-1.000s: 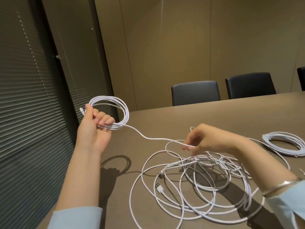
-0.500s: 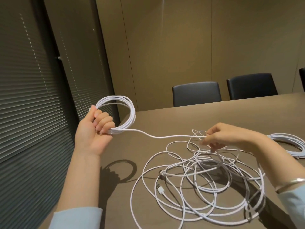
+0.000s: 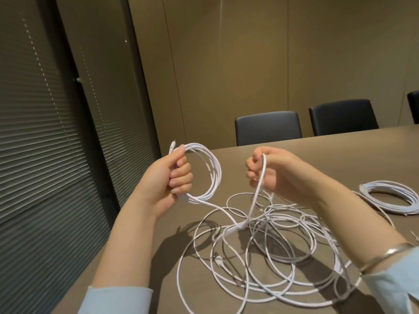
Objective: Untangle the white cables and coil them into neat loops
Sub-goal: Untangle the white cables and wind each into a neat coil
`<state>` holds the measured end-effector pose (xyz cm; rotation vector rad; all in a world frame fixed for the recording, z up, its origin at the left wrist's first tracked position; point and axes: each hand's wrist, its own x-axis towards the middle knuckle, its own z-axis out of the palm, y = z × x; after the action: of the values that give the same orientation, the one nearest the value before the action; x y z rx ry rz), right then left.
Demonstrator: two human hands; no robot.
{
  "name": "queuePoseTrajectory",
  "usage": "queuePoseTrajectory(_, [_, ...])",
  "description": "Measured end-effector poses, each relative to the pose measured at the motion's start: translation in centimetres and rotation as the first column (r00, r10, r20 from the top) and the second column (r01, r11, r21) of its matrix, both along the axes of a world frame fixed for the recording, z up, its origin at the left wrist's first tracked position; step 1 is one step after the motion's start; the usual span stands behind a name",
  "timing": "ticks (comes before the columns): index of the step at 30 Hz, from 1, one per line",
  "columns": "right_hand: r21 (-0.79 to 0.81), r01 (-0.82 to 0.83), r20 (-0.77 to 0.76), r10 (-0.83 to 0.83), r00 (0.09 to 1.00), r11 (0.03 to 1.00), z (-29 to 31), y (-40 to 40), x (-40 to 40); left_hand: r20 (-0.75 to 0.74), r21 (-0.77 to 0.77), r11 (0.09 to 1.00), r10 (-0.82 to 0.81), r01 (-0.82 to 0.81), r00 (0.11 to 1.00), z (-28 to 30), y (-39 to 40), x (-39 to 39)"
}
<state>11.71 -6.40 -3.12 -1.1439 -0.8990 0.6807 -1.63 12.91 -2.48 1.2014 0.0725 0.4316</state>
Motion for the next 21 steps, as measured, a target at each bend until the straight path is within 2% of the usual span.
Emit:
queuePoseTrajectory(2, [0.078,0.042,-0.048,-0.038,0.998,0.996,0.0,1.1,-1.1,0.002,0.046,0.999,0.025,-0.025,1.0,-0.1,-0.9,0.6])
queuePoseTrajectory(4, [0.109,0.069,-0.028,-0.067,0.997,0.992,-0.1,1.8,-2.0,0.015,0.103,0.993,0.06,-0.061,0.998,-0.1,-1.8,1.1])
queuePoseTrajectory(8, [0.009,0.119,0.188,-0.118,0.975,0.993,-0.5,2.1,-2.7,0.072,0.215,0.963,0.148,-0.16,0.986,-0.3,-2.9,1.9])
queuePoseTrajectory(10, [-0.038,0.082,0.172,-0.075,0.982,0.996,-0.5,2.1,-2.8,0.088,0.31,0.927,0.19,-0.209,0.978,-0.5,-3.3,2.1])
queuePoseTrajectory(12, [-0.064,0.014,0.076,-0.009,0.997,0.998,-0.3,2.0,-3.2,0.072,0.371,0.9,0.219,-0.23,0.973,-0.7,-3.6,2.2])
queuePoseTrajectory(17, [-0.079,-0.081,-0.041,0.078,0.996,0.994,0.3,1.4,-3.5,0.042,0.411,0.862,0.308,-0.298,0.95,-0.9,-4.1,2.4])
queuePoseTrajectory(19, [-0.107,-0.145,0.009,0.147,0.989,0.984,0.6,1.0,-3.6,0.038,0.423,0.829,0.389,-0.367,0.921,-1.0,-4.1,2.6])
queuePoseTrajectory(21, [-0.165,-0.187,0.142,0.211,0.967,0.968,0.6,0.8,-3.9,0.046,0.396,0.82,0.433,-0.414,0.9,-1.0,-4.2,2.8])
